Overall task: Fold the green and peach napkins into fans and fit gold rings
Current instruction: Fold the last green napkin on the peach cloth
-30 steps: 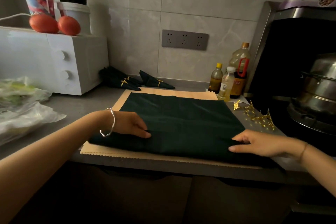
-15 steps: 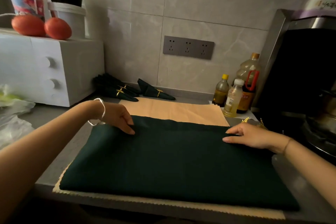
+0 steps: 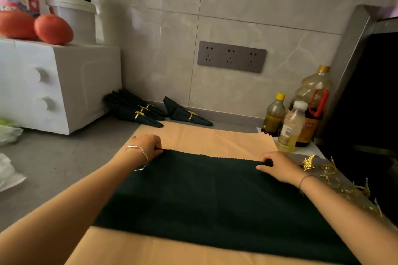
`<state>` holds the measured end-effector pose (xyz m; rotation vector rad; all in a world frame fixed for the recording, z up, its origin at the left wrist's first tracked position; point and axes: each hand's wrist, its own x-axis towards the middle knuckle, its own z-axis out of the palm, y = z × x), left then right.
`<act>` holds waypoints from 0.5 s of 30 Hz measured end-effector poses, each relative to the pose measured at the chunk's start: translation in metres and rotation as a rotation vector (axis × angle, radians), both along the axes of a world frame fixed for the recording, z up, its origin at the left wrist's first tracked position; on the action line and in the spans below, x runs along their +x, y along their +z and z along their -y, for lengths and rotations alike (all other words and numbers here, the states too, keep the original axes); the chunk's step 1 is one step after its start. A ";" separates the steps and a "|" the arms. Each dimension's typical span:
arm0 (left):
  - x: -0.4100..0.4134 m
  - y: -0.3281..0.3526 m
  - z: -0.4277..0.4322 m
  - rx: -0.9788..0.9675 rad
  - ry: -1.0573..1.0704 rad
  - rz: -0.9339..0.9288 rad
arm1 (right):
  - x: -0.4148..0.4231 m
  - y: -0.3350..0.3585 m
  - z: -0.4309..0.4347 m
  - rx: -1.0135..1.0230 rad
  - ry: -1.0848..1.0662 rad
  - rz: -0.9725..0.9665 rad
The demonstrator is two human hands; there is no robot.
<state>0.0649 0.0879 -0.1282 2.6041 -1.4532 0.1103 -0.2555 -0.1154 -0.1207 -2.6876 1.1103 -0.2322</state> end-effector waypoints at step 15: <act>-0.073 0.007 -0.025 -0.158 -0.109 -0.015 | 0.008 -0.001 -0.041 -0.123 -0.089 0.085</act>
